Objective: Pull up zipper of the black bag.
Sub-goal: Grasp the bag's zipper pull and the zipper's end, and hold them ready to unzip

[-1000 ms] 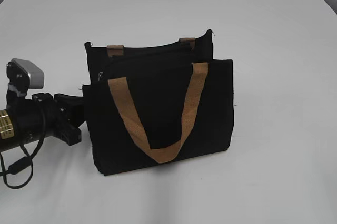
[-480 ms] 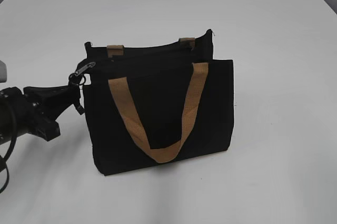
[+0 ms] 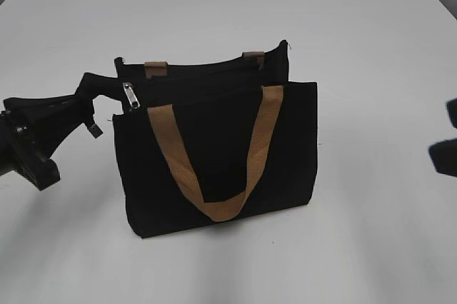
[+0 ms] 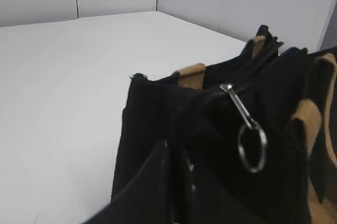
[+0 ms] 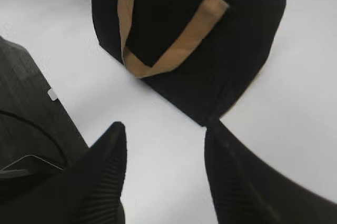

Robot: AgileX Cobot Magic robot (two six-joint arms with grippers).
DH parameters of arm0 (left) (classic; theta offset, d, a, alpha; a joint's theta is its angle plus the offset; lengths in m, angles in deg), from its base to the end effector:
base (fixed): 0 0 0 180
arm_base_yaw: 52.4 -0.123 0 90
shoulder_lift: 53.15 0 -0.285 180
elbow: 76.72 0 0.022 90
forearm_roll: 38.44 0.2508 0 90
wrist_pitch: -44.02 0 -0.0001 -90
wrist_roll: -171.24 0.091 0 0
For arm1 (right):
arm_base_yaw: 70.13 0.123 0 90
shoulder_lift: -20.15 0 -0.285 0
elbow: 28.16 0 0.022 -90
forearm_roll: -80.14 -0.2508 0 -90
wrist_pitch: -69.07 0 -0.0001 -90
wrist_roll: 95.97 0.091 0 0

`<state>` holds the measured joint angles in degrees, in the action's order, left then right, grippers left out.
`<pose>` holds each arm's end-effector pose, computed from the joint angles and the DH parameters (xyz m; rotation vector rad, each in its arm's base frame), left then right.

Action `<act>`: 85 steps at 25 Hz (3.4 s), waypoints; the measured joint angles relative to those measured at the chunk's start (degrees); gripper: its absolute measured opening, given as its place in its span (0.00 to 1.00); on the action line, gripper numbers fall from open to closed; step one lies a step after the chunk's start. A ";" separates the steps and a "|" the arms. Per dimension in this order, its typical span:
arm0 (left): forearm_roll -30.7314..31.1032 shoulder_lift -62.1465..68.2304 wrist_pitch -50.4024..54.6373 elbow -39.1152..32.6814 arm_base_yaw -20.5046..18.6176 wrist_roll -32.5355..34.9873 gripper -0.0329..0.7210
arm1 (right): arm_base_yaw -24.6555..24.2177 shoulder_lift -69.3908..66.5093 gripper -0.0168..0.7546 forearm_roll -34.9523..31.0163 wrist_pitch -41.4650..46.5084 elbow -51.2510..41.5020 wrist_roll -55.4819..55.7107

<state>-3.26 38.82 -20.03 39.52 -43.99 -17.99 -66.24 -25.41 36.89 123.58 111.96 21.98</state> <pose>0.2011 -0.0774 0.1793 0.6369 1.5641 -0.4639 0.1019 0.0579 0.3187 -0.9710 1.9433 0.3848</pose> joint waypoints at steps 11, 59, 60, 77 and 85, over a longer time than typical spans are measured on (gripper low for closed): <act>-0.73 -4.28 -3.74 -0.16 0.00 0.00 0.05 | 21.05 -30.35 0.50 -0.96 -10.25 14.73 -3.63; 2.11 -4.46 -3.83 6.58 0.33 -15.19 0.05 | 34.82 -63.36 0.35 -10.20 -23.35 37.14 -2.29; 2.11 -4.46 -3.83 6.58 0.33 -15.19 0.05 | 34.82 -63.69 0.35 -10.20 -23.35 37.14 -2.29; 2.22 -4.46 -3.78 6.58 0.33 -15.26 0.05 | 34.82 -64.20 0.02 -8.15 -23.93 37.14 -2.77; 2.22 -4.46 -3.78 6.58 0.33 -15.26 0.05 | 34.82 -61.85 0.02 -1.20 -23.74 37.14 -0.74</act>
<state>-1.04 34.36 -23.81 46.10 -43.66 -33.25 -31.41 -87.26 35.69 99.84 149.10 21.24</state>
